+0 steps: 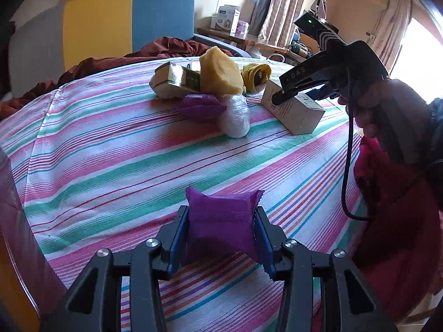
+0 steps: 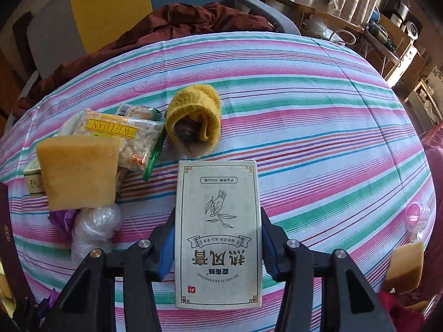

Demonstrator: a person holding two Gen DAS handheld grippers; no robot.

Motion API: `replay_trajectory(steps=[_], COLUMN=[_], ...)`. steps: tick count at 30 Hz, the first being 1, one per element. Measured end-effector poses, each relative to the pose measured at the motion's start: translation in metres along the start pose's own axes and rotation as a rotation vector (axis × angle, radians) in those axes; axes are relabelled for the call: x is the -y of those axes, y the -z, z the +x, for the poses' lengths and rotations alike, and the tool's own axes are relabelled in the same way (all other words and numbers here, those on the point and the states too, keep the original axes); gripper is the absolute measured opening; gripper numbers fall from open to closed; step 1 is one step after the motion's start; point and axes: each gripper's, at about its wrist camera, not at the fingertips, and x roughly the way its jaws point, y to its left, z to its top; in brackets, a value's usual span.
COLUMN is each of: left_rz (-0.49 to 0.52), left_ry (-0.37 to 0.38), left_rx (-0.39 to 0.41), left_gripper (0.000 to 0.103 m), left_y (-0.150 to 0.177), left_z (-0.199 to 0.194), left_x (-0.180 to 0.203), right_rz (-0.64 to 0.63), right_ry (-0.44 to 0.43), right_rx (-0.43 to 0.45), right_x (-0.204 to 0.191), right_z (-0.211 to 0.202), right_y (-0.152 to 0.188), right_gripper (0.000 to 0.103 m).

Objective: Organize objects
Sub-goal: 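Grasp the white printed box with the right gripper, then carry the purple pouch into the gold tray and open the left gripper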

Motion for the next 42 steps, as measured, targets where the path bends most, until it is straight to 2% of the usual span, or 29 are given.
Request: replay_trajectory(steps=[8,14,18,21,24,27,30,32,35,42], left_rz=[-0.006,-0.04,-0.078,-0.136,-0.208,-0.342,-0.49,-0.541,-0.565,-0.642], left_ry=[-0.026,-0.052,-0.106,-0.169,-0.277,-0.383,-0.452,-0.483,-0.529,-0.559], left_rx=[0.011,0.066,0.128,0.162,0.169,0.152,0.132,0.11,0.06,-0.037], left_gripper=[0.045,0.045,0.045,0.045,0.046,0.046,0.046,0.046,0.046,0.046], left_y=[0.0,-0.006,-0.009,0.0,0.017,0.036,0.055,0.064,0.072,0.089], left_z=[-0.013,-0.047,-0.087,-0.124,-0.156,-0.184,-0.205,-0.211,-0.208,-0.183], left_x=[0.0,-0.007,-0.025,-0.054,-0.097,-0.156,-0.213,-0.242,-0.271,-0.309], right_rz=[0.04,0.028,0.028,0.024,0.012,-0.002,-0.003,-0.004,-0.007,-0.005], right_ry=[-0.056,-0.053,-0.053,-0.05,-0.046,-0.039,-0.039,-0.039,-0.035,-0.036], right_rx=[0.023,0.026,0.026,0.026,0.024,0.023,0.023,0.023,0.023,0.022], right_x=[0.01,0.004,0.005,0.002,0.003,-0.001,-0.006,-0.006,-0.009,-0.01], right_z=[-0.004,-0.008,-0.008,-0.009,-0.011,-0.009,-0.002,-0.002,-0.002,-0.001], right_y=[0.001,0.001,0.001,0.003,0.004,0.003,-0.002,-0.002,-0.003,-0.004], right_gripper=[0.051,0.051,0.051,0.051,0.051,0.051,0.051,0.051,0.051,0.051])
